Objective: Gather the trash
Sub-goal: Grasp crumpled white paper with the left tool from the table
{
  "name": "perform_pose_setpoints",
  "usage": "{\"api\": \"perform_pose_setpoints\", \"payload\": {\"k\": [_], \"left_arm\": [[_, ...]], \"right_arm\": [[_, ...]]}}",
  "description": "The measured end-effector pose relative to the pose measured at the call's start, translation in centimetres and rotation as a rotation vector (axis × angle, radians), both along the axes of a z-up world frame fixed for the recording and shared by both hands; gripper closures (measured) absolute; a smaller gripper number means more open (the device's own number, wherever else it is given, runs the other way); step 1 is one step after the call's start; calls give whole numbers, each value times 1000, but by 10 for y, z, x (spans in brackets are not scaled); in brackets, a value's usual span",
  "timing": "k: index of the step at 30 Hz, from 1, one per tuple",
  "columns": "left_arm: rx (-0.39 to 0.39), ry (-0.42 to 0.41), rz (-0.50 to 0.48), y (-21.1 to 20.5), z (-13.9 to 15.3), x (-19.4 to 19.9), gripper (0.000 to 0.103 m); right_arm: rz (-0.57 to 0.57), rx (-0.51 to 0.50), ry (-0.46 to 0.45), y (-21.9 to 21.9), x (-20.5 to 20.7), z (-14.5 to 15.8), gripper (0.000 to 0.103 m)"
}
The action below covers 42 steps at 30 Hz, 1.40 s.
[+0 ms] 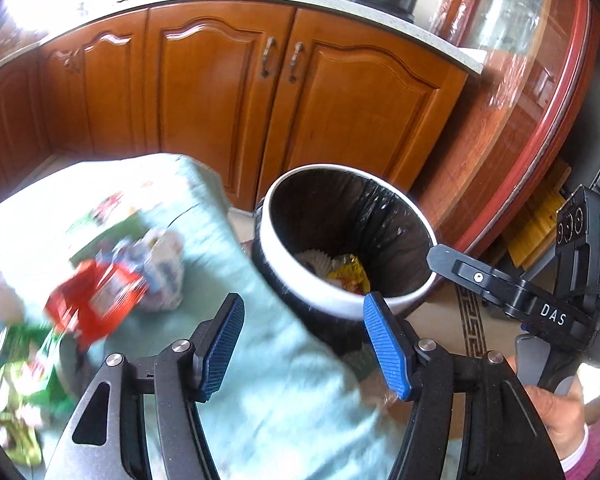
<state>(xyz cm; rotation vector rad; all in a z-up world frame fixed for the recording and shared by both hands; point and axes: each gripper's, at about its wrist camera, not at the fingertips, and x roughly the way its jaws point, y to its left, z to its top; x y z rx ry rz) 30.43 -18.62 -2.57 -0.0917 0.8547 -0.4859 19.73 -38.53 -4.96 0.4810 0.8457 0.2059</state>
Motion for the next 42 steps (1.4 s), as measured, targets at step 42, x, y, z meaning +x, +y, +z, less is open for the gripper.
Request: {"api": "perform_pose_setpoints", "payload": {"k": [42], "left_arm": [[-83, -9, 401, 207, 24, -88, 41]], "right_arm": [[240, 29, 6, 156, 11, -1, 14]]}}
